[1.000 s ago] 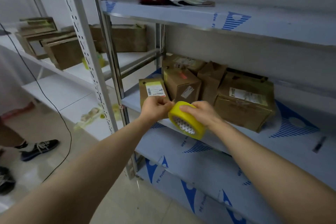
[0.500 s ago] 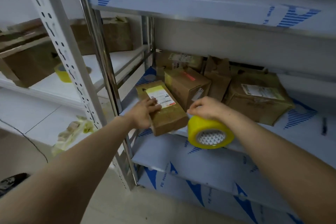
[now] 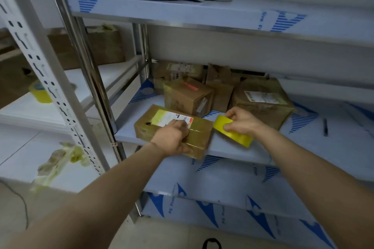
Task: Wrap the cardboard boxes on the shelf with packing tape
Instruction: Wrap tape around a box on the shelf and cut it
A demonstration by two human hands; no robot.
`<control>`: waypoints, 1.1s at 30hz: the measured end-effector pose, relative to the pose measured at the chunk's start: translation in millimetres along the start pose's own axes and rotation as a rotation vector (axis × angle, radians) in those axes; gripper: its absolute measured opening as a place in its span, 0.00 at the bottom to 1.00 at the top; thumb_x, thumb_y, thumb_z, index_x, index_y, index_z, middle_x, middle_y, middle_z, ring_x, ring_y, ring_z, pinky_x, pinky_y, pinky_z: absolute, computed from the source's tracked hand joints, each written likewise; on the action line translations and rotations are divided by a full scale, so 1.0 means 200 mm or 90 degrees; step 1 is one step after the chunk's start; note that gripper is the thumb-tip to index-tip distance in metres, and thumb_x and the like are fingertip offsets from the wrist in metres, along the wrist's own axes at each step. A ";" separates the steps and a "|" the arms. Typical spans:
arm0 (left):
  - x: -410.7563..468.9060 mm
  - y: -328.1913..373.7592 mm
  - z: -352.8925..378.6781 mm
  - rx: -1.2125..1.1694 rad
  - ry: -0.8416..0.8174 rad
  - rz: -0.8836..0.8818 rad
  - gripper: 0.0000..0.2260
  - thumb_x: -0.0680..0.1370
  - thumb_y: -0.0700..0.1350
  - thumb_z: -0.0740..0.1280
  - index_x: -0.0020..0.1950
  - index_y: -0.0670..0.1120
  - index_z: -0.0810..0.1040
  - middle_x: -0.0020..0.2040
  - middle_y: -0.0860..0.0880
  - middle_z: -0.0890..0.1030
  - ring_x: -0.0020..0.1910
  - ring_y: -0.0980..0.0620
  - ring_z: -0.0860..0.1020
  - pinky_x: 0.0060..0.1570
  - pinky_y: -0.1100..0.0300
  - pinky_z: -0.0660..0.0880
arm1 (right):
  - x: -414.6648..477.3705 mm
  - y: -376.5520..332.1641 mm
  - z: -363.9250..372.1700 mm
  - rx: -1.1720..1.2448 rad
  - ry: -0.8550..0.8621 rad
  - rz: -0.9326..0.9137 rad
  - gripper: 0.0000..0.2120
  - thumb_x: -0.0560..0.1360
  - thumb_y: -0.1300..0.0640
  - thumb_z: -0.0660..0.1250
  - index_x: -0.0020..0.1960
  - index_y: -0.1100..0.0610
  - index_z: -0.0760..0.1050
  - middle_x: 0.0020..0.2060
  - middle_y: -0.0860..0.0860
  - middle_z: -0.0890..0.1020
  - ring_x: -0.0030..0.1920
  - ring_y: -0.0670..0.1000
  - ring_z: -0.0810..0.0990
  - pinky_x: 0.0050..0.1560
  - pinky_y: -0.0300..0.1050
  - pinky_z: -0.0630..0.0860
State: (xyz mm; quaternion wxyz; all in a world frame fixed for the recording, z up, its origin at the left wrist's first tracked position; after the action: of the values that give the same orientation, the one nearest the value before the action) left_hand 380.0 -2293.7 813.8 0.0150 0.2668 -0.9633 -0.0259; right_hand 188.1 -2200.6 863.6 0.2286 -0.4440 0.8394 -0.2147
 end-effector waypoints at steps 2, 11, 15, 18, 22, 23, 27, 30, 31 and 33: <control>0.03 0.08 0.01 0.039 0.005 -0.016 0.31 0.74 0.65 0.63 0.68 0.45 0.71 0.69 0.49 0.68 0.68 0.48 0.65 0.59 0.54 0.71 | 0.01 0.09 0.06 -0.070 -0.021 -0.014 0.26 0.70 0.59 0.72 0.65 0.56 0.67 0.56 0.55 0.75 0.54 0.54 0.76 0.48 0.44 0.73; 0.13 0.32 0.07 0.037 0.061 -0.128 0.27 0.78 0.61 0.60 0.68 0.42 0.69 0.68 0.45 0.68 0.68 0.46 0.65 0.56 0.52 0.71 | -0.02 0.29 0.21 -0.337 -0.028 -0.029 0.22 0.74 0.59 0.65 0.67 0.54 0.62 0.60 0.59 0.74 0.57 0.60 0.75 0.50 0.49 0.75; 0.06 0.24 0.05 -0.154 0.103 -0.069 0.30 0.76 0.53 0.64 0.74 0.41 0.62 0.74 0.43 0.62 0.73 0.44 0.59 0.70 0.53 0.63 | -0.03 0.03 0.18 -0.260 0.166 -0.231 0.19 0.73 0.55 0.64 0.63 0.56 0.70 0.62 0.54 0.72 0.64 0.55 0.69 0.61 0.48 0.69; -0.05 0.08 -0.02 -0.181 0.207 -0.057 0.37 0.69 0.55 0.59 0.75 0.38 0.59 0.74 0.38 0.61 0.74 0.39 0.59 0.73 0.53 0.54 | -0.05 -0.19 0.32 -0.129 0.003 -0.348 0.26 0.77 0.53 0.62 0.73 0.56 0.63 0.73 0.53 0.64 0.73 0.52 0.60 0.71 0.45 0.58; -0.18 -0.16 0.01 -0.133 0.128 -0.167 0.50 0.66 0.62 0.63 0.77 0.40 0.43 0.78 0.41 0.45 0.77 0.46 0.44 0.73 0.61 0.39 | -0.01 -0.17 0.53 -0.333 -0.130 -0.322 0.44 0.74 0.32 0.58 0.78 0.53 0.44 0.78 0.50 0.43 0.77 0.48 0.41 0.74 0.47 0.37; -0.20 -0.20 0.04 -0.122 0.086 -0.180 0.51 0.68 0.63 0.66 0.77 0.40 0.41 0.78 0.41 0.43 0.77 0.47 0.43 0.73 0.61 0.39 | 0.00 -0.16 0.54 -0.371 -0.120 -0.325 0.45 0.74 0.31 0.56 0.78 0.53 0.42 0.78 0.50 0.41 0.77 0.47 0.39 0.74 0.48 0.36; -0.19 -0.24 0.11 -0.114 -0.003 -0.205 0.43 0.75 0.60 0.65 0.78 0.42 0.46 0.78 0.42 0.45 0.78 0.46 0.45 0.74 0.58 0.44 | 0.03 -0.16 0.55 -0.387 -0.090 -0.349 0.33 0.81 0.40 0.51 0.78 0.53 0.43 0.78 0.50 0.43 0.77 0.47 0.41 0.74 0.46 0.38; -0.17 -0.22 0.11 -0.058 -0.021 -0.191 0.38 0.77 0.60 0.60 0.79 0.44 0.46 0.79 0.44 0.46 0.78 0.47 0.45 0.74 0.58 0.44 | 0.03 -0.17 0.55 -0.392 -0.092 -0.343 0.30 0.82 0.43 0.49 0.78 0.52 0.44 0.78 0.50 0.44 0.77 0.48 0.42 0.74 0.46 0.39; -0.16 -0.23 0.11 -0.035 -0.026 -0.180 0.37 0.78 0.60 0.58 0.78 0.44 0.46 0.79 0.45 0.46 0.78 0.48 0.45 0.74 0.58 0.43 | 0.03 -0.17 0.55 -0.396 -0.093 -0.341 0.30 0.82 0.43 0.49 0.78 0.53 0.43 0.78 0.50 0.44 0.77 0.48 0.42 0.74 0.46 0.39; -0.15 -0.23 0.12 0.006 -0.034 -0.164 0.36 0.79 0.60 0.56 0.78 0.43 0.44 0.79 0.44 0.46 0.78 0.48 0.46 0.73 0.59 0.42 | 0.03 -0.17 0.55 -0.402 -0.095 -0.338 0.30 0.82 0.43 0.49 0.78 0.53 0.43 0.78 0.51 0.43 0.77 0.48 0.42 0.74 0.46 0.38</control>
State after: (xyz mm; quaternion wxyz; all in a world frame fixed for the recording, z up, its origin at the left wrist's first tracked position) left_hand 428.3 -2315.8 786.0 -0.0156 0.3877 -0.9212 -0.0300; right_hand 270.0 -2240.9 792.5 0.0784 -0.7077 0.7012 0.0347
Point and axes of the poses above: each hand's wrist, its own x-axis towards the middle knuckle, its own z-axis out of the palm, y = z × x, the point moved 4 cm from there along x, towards the middle knuckle
